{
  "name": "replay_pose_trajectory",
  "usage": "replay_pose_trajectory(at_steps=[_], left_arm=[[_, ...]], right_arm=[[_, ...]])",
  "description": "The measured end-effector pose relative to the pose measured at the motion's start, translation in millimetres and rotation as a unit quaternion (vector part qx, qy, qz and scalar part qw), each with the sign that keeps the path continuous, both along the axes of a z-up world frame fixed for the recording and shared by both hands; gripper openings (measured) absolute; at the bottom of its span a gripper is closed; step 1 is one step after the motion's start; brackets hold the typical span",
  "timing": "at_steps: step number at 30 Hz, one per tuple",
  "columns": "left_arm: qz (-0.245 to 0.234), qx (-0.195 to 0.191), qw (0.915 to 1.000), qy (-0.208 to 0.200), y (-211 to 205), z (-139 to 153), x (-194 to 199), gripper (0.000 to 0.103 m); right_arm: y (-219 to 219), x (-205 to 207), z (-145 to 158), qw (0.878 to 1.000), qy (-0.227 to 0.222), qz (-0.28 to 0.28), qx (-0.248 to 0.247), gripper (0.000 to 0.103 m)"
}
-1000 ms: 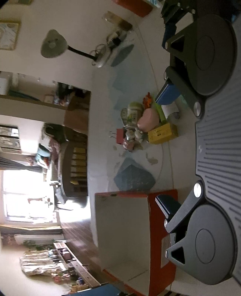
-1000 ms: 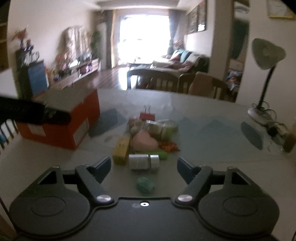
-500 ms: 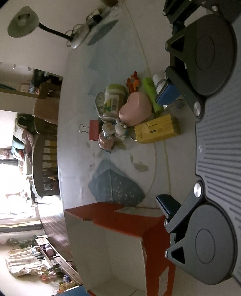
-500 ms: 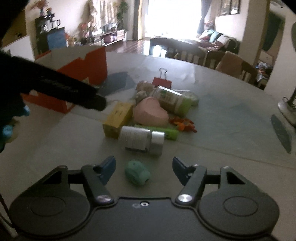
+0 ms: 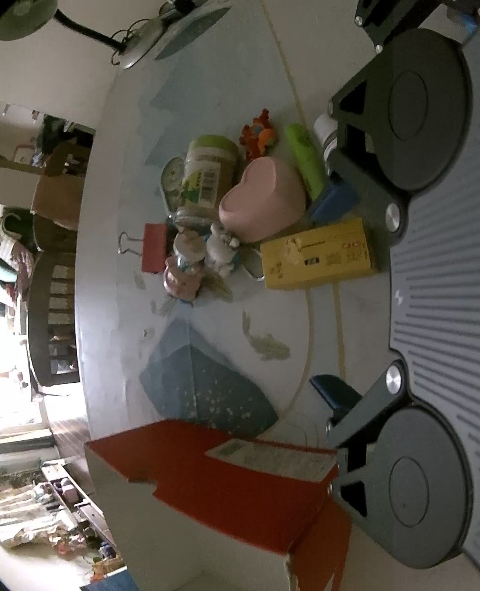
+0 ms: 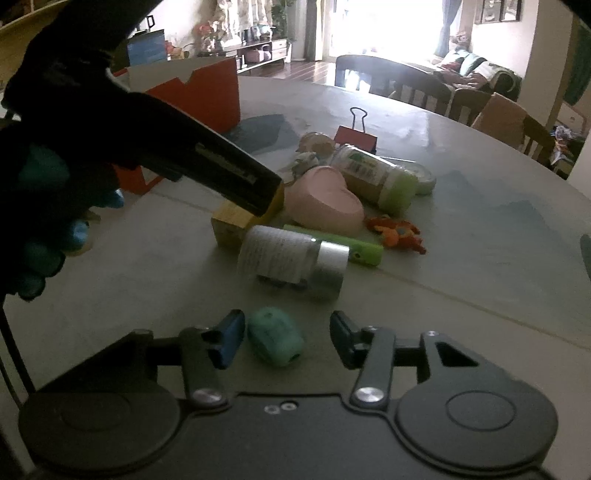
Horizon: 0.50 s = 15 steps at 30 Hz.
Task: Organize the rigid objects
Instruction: 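Grasp the yellow box with the left gripper while the right gripper grasps the teal stone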
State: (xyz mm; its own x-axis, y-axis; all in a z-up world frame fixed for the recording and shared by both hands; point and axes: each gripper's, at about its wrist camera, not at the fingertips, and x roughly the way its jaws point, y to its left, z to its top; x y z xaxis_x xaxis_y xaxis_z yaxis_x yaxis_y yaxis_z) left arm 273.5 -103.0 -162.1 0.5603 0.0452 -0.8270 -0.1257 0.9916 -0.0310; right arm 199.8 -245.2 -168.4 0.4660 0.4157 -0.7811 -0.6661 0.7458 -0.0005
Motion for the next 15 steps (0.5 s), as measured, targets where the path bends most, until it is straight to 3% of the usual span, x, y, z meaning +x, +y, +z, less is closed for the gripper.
replay_pose_trajectory(at_steps=[2,5,15], left_arm=[[-0.007,0.002,1.0,0.003,-4.0,-2.6,2.1,0.083],[-0.013,0.002,0.9998,0.012,-8.7,-6.5,5.2,0.069],[-0.023,-0.021,0.9992,0.024,-12.0,-12.2,11.5,0.034]], right_arm=[[0.4,0.6,-1.7,1.0,0.001,0.003,-0.002,0.044],[1.1,1.5,-3.8,1.0,0.007,0.009,-0.003,0.039],[-0.2,3.6,-5.6,1.0,0.02,0.018,0.006,0.033]])
